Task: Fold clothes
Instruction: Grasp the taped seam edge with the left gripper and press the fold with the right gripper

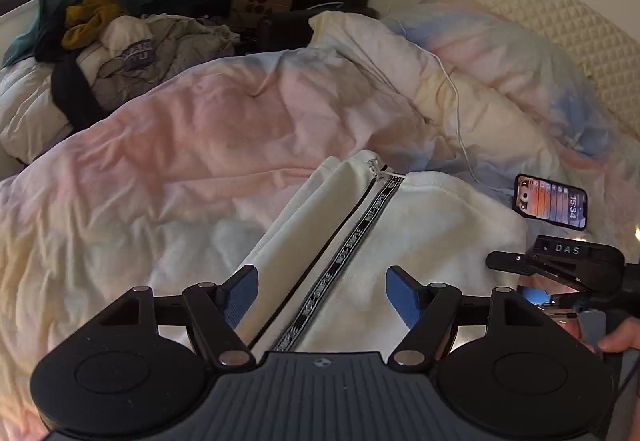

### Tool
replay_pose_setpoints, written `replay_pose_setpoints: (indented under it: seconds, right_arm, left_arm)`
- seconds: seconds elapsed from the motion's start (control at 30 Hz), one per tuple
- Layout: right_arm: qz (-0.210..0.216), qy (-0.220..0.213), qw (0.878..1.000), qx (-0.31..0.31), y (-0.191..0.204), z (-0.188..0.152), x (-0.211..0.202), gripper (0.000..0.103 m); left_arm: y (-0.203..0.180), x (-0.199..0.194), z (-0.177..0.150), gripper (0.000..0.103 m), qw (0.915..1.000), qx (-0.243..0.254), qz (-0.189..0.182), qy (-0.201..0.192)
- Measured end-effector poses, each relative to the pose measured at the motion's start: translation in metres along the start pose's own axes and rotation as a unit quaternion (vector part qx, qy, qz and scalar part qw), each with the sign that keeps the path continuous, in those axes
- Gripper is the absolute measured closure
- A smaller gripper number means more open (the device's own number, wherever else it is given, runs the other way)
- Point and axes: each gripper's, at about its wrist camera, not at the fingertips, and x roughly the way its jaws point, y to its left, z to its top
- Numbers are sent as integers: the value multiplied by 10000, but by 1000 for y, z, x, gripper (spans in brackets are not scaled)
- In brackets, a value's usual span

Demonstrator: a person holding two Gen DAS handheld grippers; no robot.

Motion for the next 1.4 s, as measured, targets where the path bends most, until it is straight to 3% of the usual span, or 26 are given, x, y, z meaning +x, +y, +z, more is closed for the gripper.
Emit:
replay_pose_setpoints:
  seconds: [0.17, 0.3, 0.4, 0.47, 0.57, 0.8, 1.0, 1.1, 1.2, 1.27, 1.33, 1.4]
  right_arm:
    - [17, -254, 9995, -204, 6, -3, 6, 42]
    - [-2, -209, 9997, -105, 2, -3, 14, 42]
    - [2, -238, 9997, -62, 1, -3, 15, 42]
    - [9, -241, 9997, -39, 1, -4, 16, 42]
    - [58, -209, 9998, 19, -1, -4, 15, 42]
    - [189, -182, 9996, 60, -2, -3, 9, 42]
    - [443, -381, 9983, -7, 3, 1, -2, 42]
    - [465, -190, 9987, -103, 4, 0, 6, 42]
    - [374, 186, 9990, -128, 3, 0, 21, 42]
    - [419, 342, 9984, -192, 5, 1, 25, 42]
    - [477, 510, 9972, -275, 7, 3, 30, 42]
    - [638, 699, 9950, -315, 8, 8, 31, 42]
  left_arm:
    - [-11, 79, 33, 37, 9962, 696, 23, 530]
    - [-12, 115, 45, 48, 9936, 914, 104, 659]
    - [-9, 124, 50, 63, 9933, 878, -8, 752]
    - [-13, 126, 51, 89, 9919, 998, 64, 788]
    - [-18, 123, 49, 99, 9898, 1131, 141, 860]
    - [-11, 91, 67, 101, 9947, 756, 552, 426]
    - [6, 105, 60, 100, 9901, 519, 1199, 513]
    - [13, 108, 50, 98, 9934, 201, 1074, 337]
    - [14, 90, 44, 83, 9956, -43, 929, 139]
    - [13, 68, 36, 67, 9964, -169, 831, -23]
    - [13, 40, 23, 60, 9971, -252, 703, -139]
    - [19, 5, -4, 59, 9967, -457, 639, -195]
